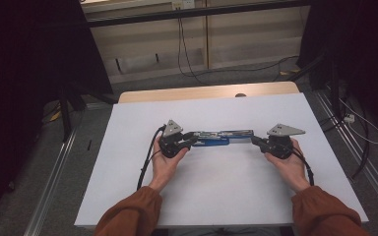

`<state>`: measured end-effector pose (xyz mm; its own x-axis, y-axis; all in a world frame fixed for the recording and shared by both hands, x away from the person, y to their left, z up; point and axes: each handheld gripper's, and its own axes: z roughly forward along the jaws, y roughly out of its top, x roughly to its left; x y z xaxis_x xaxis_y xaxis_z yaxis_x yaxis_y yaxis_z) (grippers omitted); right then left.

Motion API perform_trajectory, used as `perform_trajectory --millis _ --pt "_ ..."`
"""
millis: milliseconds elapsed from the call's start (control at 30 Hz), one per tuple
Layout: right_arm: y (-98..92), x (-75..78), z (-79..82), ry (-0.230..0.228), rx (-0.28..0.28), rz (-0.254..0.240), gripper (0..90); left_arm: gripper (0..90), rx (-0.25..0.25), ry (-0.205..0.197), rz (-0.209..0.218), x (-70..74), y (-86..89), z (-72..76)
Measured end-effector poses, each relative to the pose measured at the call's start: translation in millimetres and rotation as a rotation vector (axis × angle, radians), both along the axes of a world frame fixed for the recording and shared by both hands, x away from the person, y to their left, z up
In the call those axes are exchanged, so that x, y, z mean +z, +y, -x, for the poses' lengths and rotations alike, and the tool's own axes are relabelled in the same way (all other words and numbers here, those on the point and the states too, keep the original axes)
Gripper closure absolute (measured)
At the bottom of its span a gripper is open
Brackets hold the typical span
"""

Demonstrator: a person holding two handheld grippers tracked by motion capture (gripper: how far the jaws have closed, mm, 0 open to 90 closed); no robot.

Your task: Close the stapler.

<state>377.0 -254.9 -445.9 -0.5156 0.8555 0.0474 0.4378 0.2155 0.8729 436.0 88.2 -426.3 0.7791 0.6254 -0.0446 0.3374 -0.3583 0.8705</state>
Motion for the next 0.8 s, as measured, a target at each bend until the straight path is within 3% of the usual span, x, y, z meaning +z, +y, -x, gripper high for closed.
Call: perform_trajectory --millis 100,167,200,233,467,600,767,800 --pt "-0.1 -0.7 -0.8 0.003 0.0 0.006 90.0 90.0 -0.003 0.006 -0.027 -2.3 -6.0 -5.1" --pt "-0.1 -1.4 -1.5 0.005 0.001 0.01 90.0 90.0 -0.007 0.007 -0.059 -6.5 -11.0 -9.2" --pt "0.1 -1.7 -1.6 0.007 -0.001 0.013 90.0 90.0 -0.01 0.019 -0.056 -8.5 -13.2 -10.6" --pt "0.2 -2.0 -2.0 0.009 -0.001 0.014 90.0 90.0 -0.013 0.015 -0.083 -9.1 -14.2 -12.1" --pt "3.2 -1.5 -2.2 -0.002 0.015 0.025 90.0 90.0 -0.01 0.057 -0.09 -16.9 -13.1 -17.2" --pt "5.2 -4.2 -3.6 0.015 0.024 0.042 90.0 90.0 -0.004 0.053 -0.079 -17.6 -10.7 -18.9" --pt "6.3 -6.3 -7.0 0.03 0.025 0.048 90.0 90.0 -0.02 0.073 -0.107 -24.8 -12.0 -21.1" --pt "6.6 -6.7 -7.6 0.031 0.028 0.048 90.0 90.0 -0.025 0.062 -0.116 -25.0 -12.1 -21.1"
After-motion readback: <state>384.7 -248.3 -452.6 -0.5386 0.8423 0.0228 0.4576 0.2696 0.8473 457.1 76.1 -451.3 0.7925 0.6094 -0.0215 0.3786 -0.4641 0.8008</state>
